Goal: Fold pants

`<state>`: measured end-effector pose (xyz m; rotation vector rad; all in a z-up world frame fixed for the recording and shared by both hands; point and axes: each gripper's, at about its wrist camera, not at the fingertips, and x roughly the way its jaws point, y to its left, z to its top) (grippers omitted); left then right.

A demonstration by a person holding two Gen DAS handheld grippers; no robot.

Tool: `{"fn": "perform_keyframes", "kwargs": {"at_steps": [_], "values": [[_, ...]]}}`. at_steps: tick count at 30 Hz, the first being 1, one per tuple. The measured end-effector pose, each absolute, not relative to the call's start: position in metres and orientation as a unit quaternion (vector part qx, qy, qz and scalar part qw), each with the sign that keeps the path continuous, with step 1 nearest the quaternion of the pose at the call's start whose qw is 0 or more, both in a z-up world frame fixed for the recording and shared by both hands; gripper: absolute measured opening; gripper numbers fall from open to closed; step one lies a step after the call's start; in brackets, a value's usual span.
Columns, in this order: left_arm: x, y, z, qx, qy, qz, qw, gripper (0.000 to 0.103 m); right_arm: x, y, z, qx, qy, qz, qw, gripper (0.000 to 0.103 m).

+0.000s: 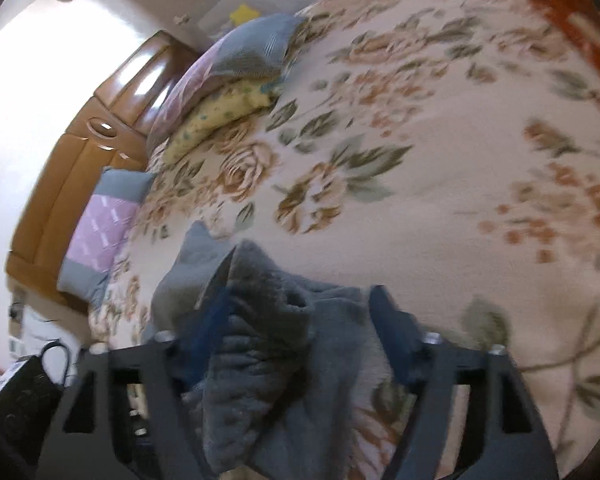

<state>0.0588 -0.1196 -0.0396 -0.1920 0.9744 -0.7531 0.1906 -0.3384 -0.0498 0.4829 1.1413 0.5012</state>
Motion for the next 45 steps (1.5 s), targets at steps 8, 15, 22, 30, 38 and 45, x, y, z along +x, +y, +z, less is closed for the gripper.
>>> {"fn": "perform_keyframes", "kwargs": {"at_steps": [8, 15, 22, 30, 38, 45], "values": [[0.043, -0.062, -0.017, -0.099, 0.43, -0.339, 0.831, 0.046, 0.161, -0.334, 0.001, 0.217, 0.484, 0.24, 0.813, 0.075], [0.058, -0.001, -0.023, -0.118, 0.441, -0.286, 0.843, 0.047, 0.124, -0.297, 0.026, 0.176, 0.466, 0.243, 0.832, 0.075], [0.053, -0.045, -0.04, -0.101, 0.452, -0.343, 0.817, 0.047, 0.137, -0.297, 0.0, 0.158, 0.512, 0.189, 0.823, 0.067], [0.069, -0.13, -0.082, -0.023, 0.486, -0.376, 0.788, 0.041, 0.165, -0.299, -0.043, 0.194, 0.557, 0.177, 0.788, 0.006], [0.094, -0.176, -0.081, -0.026, 0.501, -0.425, 0.753, 0.026, 0.186, -0.359, -0.041, 0.257, 0.508, 0.134, 0.811, 0.006], [0.082, -0.141, -0.086, -0.07, 0.52, -0.421, 0.74, 0.027, 0.16, -0.36, -0.069, 0.25, 0.541, 0.114, 0.795, 0.012]]}}
